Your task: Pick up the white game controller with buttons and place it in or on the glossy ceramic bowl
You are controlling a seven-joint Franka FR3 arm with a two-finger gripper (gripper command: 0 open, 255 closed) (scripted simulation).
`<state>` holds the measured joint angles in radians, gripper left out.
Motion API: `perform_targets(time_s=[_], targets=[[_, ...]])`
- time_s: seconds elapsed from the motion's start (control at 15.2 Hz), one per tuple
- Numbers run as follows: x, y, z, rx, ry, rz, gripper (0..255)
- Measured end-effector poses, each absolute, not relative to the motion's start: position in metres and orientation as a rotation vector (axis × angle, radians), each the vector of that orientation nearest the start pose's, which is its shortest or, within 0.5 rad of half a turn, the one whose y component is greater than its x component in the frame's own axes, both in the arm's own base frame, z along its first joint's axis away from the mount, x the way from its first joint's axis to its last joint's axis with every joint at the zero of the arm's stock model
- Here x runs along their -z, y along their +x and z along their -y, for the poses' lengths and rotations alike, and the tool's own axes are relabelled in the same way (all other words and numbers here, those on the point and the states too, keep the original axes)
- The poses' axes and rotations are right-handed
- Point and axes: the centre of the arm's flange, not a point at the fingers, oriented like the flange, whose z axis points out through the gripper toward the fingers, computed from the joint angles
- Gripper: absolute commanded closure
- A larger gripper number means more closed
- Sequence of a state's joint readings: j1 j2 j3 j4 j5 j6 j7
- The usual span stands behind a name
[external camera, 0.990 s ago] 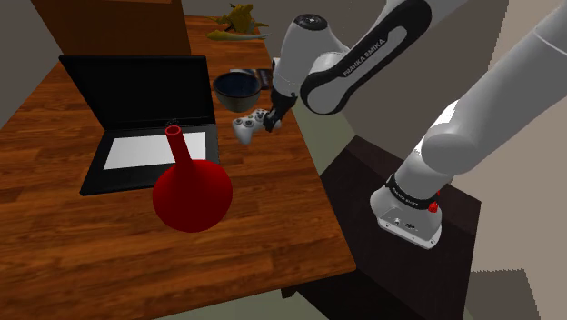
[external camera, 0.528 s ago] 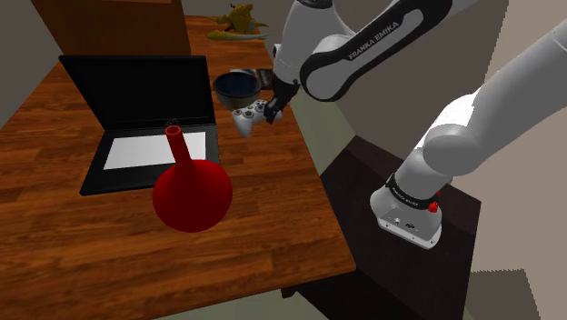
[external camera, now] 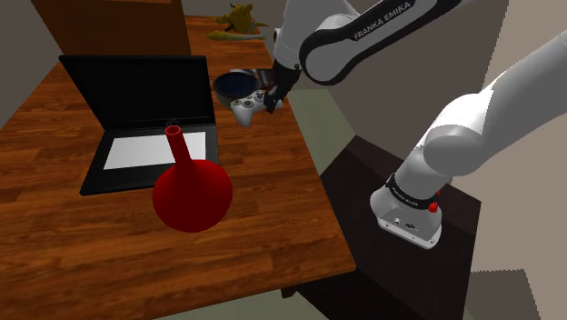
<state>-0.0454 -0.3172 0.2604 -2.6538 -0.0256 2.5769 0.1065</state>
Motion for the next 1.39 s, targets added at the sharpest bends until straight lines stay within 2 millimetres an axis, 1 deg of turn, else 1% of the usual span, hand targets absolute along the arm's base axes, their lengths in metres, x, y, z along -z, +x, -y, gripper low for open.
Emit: perform_targets(time_s=[0.2, 0.4, 0.53, 0.59, 0.66, 0.73, 0.86, 0.99, 1.12, 1.19, 1.32, 1.39], targets=[[-0.366, 0.445, -0.073, 0.386, -3.171, 0.199, 255], [-0.366, 0.475, -0.048, 0.385, -3.171, 0.199, 255], [-0.364, 0.499, -0.04, 0.385, -3.171, 0.198, 255], [-0.363, 0.499, -0.04, 0.385, -3.171, 0.198, 0], [-0.364, 0.499, -0.04, 0.385, -3.171, 0.198, 0], [-0.359, 0.499, -0.045, 0.402, -3.183, 0.237, 0], [-0.34, 0.501, -0.065, 0.47, -3.232, 0.409, 0], [-0.32, 0.501, -0.088, 0.554, -3.276, 0.636, 0], [-0.294, 0.5, -0.111, 0.647, -3.297, 0.894, 0], [-0.277, 0.498, -0.123, 0.69, -3.296, 1.028, 0], [-0.247, 0.491, -0.139, 0.788, -3.273, 1.315, 0], [-0.238, 0.491, -0.142, 0.824, -3.256, 1.412, 0]])
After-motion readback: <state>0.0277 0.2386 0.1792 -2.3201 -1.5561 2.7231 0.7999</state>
